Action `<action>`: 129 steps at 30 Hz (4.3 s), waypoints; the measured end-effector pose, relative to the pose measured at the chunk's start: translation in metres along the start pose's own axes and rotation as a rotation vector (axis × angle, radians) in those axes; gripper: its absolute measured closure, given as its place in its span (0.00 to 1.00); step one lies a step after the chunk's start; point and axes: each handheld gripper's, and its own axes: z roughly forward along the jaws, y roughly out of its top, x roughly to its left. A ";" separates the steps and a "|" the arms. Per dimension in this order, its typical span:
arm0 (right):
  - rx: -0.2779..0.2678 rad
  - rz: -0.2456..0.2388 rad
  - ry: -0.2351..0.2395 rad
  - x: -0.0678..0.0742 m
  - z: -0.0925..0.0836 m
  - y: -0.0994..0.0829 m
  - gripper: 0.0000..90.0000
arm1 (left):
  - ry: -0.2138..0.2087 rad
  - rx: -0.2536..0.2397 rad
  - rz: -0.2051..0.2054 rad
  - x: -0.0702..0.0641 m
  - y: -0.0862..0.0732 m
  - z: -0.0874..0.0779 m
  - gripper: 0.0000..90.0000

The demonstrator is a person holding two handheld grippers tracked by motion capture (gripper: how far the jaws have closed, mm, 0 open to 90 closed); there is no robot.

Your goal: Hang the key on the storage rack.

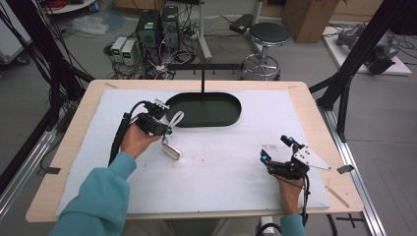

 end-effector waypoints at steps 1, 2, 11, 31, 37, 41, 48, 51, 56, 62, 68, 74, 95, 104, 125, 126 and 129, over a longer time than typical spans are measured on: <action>-0.001 -0.002 0.000 0.000 0.000 0.000 0.04 | -0.002 -0.014 -0.004 0.000 0.000 -0.001 0.91; -0.001 -0.002 0.000 0.000 0.000 0.000 0.04 | -0.001 -0.027 -0.001 0.001 0.001 -0.003 0.91; -0.001 -0.003 0.000 0.000 0.000 0.000 0.04 | 0.020 -0.155 -0.008 0.004 0.005 -0.016 0.91; 0.000 0.000 0.001 0.000 0.000 0.000 0.04 | 0.063 -0.383 -0.011 0.007 0.022 -0.041 0.91; 0.000 0.000 0.001 0.000 0.000 0.000 0.04 | 0.071 -0.424 -0.019 0.009 0.027 -0.043 0.91; 0.000 0.001 0.001 0.000 0.000 0.000 0.04 | 0.081 -0.448 -0.020 0.010 0.032 -0.044 0.91; 0.002 -0.001 0.000 0.000 0.000 0.000 0.04 | 0.084 -0.471 -0.030 0.016 0.038 -0.046 0.91; 0.002 0.001 0.000 0.000 0.000 0.000 0.04 | 0.087 -0.479 -0.033 0.018 0.043 -0.048 0.91; 0.000 -0.001 0.000 0.000 0.000 0.000 0.04 | 0.098 -0.484 -0.031 0.022 0.052 -0.050 0.91; 0.002 0.003 0.000 0.000 0.000 0.000 0.04 | 0.107 -0.493 -0.024 0.025 0.063 -0.051 0.91; 0.002 0.001 -0.001 0.000 0.000 0.000 0.04 | 0.132 -0.479 -0.025 0.029 0.068 -0.042 0.91; 0.000 -0.002 0.000 0.000 0.000 0.000 0.04 | 0.175 -0.463 -0.024 0.031 0.071 -0.025 0.91; -0.002 0.000 0.000 -0.001 0.000 0.000 0.04 | 0.260 -0.462 -0.041 0.033 0.065 0.006 0.91; -0.003 0.004 0.000 -0.001 0.000 0.000 0.04 | 0.298 -0.462 -0.050 0.034 0.066 0.017 0.91; -0.004 0.005 -0.001 -0.001 0.000 0.000 0.04 | 0.389 -0.434 -0.051 0.034 0.064 0.035 0.91; -0.004 0.005 -0.001 -0.001 0.000 0.000 0.04 | 0.397 -0.423 -0.053 0.036 0.063 0.038 0.91; -0.004 0.005 -0.001 -0.001 0.000 0.000 0.04 | 0.395 -0.419 -0.056 0.038 0.062 0.040 0.91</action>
